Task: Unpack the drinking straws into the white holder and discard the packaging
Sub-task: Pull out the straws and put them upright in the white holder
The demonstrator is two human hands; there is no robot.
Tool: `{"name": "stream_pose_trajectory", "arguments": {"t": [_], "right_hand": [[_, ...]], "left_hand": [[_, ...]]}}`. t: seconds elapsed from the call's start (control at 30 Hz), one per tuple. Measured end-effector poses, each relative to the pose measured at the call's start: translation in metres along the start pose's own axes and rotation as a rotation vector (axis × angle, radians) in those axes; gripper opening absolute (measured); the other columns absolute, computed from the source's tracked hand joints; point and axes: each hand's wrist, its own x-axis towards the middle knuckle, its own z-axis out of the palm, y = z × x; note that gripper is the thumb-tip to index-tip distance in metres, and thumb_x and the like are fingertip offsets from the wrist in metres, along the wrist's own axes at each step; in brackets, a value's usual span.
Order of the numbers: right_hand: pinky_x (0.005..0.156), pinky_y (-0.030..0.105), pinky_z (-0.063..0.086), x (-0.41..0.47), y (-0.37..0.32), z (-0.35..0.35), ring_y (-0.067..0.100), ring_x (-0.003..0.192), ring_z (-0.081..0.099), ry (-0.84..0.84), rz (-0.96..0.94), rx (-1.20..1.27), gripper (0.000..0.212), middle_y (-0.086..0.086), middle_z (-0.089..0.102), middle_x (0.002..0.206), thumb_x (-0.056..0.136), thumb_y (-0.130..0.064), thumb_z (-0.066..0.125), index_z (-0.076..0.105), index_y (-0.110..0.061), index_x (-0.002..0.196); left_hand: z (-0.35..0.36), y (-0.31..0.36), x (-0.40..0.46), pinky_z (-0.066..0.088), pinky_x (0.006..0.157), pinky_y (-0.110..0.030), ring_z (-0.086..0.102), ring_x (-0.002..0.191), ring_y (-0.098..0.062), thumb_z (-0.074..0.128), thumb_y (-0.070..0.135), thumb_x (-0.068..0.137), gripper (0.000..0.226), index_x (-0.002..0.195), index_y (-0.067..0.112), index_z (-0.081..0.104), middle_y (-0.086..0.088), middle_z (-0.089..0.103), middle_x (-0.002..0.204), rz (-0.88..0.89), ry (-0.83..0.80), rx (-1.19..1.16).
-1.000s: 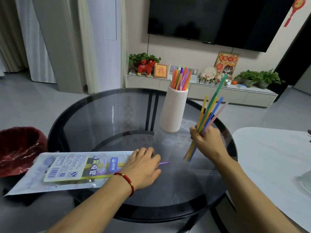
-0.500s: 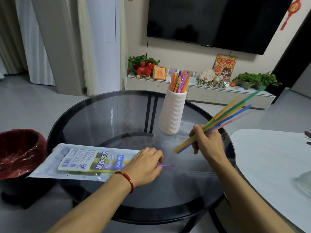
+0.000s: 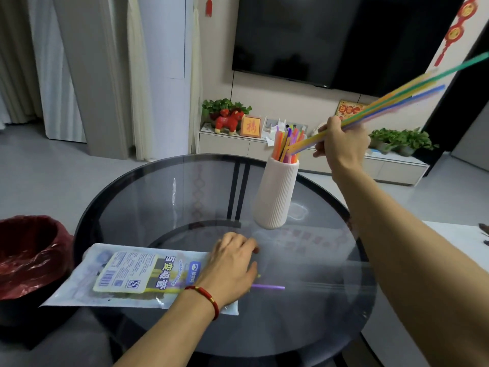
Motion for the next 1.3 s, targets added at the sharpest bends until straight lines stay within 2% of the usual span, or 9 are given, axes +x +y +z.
{"name": "stream_pose_trajectory", "arguments": {"t": [0.27, 0.37, 0.47, 0.57, 0.7, 0.8, 1.0, 1.17, 1.3], "right_hand": [[0.049, 0.049, 0.063, 0.009, -0.005, 0.026, 0.026, 0.044, 0.070, -0.232, -0.104, -0.384, 0.033, 0.022, 0.072, 0.064, 0.089, -0.018, 0.053, 0.069, 0.007, 0.073], [0.058, 0.047, 0.064, 0.005, 0.000, 0.034, 0.039, 0.063, 0.074, -0.263, -0.086, -0.471, 0.034, 0.019, 0.073, 0.070, 0.092, -0.020, 0.053, 0.066, 0.006, 0.075], [0.070, 0.049, 0.062, 0.000, 0.004, 0.039, 0.043, 0.083, 0.071, -0.264, -0.091, -0.514, 0.025, 0.021, 0.069, 0.086, 0.098, -0.022, 0.053, 0.051, -0.007, 0.078], [0.062, 0.041, 0.059, 0.000, 0.005, 0.039, 0.039, 0.075, 0.071, -0.260, -0.079, -0.531, 0.025, 0.022, 0.071, 0.089, 0.098, -0.020, 0.054, 0.049, -0.011, 0.076], [0.064, 0.045, 0.062, 0.006, 0.006, 0.039, 0.039, 0.068, 0.072, -0.267, -0.079, -0.537, 0.029, 0.023, 0.074, 0.080, 0.096, -0.021, 0.056, 0.066, 0.005, 0.088], [0.073, 0.049, 0.063, 0.004, 0.010, 0.039, 0.033, 0.067, 0.067, -0.313, -0.028, -0.555, 0.037, 0.013, 0.069, 0.074, 0.100, -0.032, 0.056, 0.066, 0.003, 0.092], [0.066, 0.043, 0.060, 0.005, 0.007, 0.037, 0.034, 0.068, 0.067, -0.394, -0.017, -0.580, 0.056, 0.005, 0.064, 0.063, 0.098, -0.050, 0.049, 0.074, -0.003, 0.080], [0.066, 0.051, 0.064, 0.003, 0.002, 0.037, 0.041, 0.067, 0.072, -0.299, -0.023, -0.479, 0.048, 0.012, 0.067, 0.061, 0.095, -0.036, 0.050, 0.068, -0.001, 0.068], [0.074, 0.049, 0.064, 0.000, 0.003, 0.037, 0.037, 0.072, 0.073, -0.374, 0.025, -0.529, 0.047, 0.013, 0.072, 0.070, 0.098, -0.038, 0.052, 0.071, -0.004, 0.071]], "left_hand": [[-0.005, 0.000, 0.002, 0.034, 0.108, -0.040, 0.034, 0.127, -0.020, 0.051, 0.027, 0.093, 0.033, 0.126, 0.022, 0.053, 0.001, 0.053, 0.125, -0.020, -0.001, -0.003], [-0.006, 0.000, 0.002, 0.033, 0.109, -0.041, 0.032, 0.128, -0.019, 0.051, 0.026, 0.092, 0.033, 0.126, 0.023, 0.052, 0.001, 0.052, 0.125, -0.024, 0.005, -0.032], [-0.006, 0.001, 0.001, 0.033, 0.110, -0.040, 0.032, 0.128, -0.018, 0.051, 0.025, 0.093, 0.034, 0.127, 0.023, 0.052, 0.002, 0.052, 0.126, -0.023, 0.006, -0.045], [-0.007, 0.001, 0.000, 0.033, 0.110, -0.040, 0.031, 0.129, -0.018, 0.051, 0.025, 0.093, 0.034, 0.127, 0.024, 0.051, 0.002, 0.052, 0.127, -0.030, -0.003, -0.043], [-0.007, 0.000, -0.001, 0.034, 0.110, -0.041, 0.031, 0.129, -0.019, 0.051, 0.025, 0.093, 0.033, 0.126, 0.023, 0.051, 0.001, 0.051, 0.128, -0.036, -0.006, -0.051], [-0.007, 0.000, 0.000, 0.034, 0.110, -0.041, 0.031, 0.130, -0.018, 0.051, 0.025, 0.093, 0.033, 0.126, 0.024, 0.050, 0.002, 0.051, 0.128, -0.041, -0.014, -0.054], [-0.007, 0.001, 0.000, 0.034, 0.111, -0.039, 0.029, 0.131, -0.017, 0.051, 0.026, 0.093, 0.035, 0.128, 0.024, 0.049, 0.003, 0.051, 0.129, -0.040, -0.034, -0.055], [-0.007, 0.000, -0.001, 0.034, 0.110, -0.039, 0.030, 0.131, -0.017, 0.050, 0.025, 0.093, 0.036, 0.129, 0.023, 0.050, 0.003, 0.051, 0.129, -0.037, -0.028, -0.051], [-0.007, 0.000, 0.000, 0.035, 0.110, -0.039, 0.030, 0.131, -0.018, 0.051, 0.025, 0.093, 0.036, 0.128, 0.023, 0.050, 0.003, 0.051, 0.129, -0.043, -0.035, -0.062]]}}
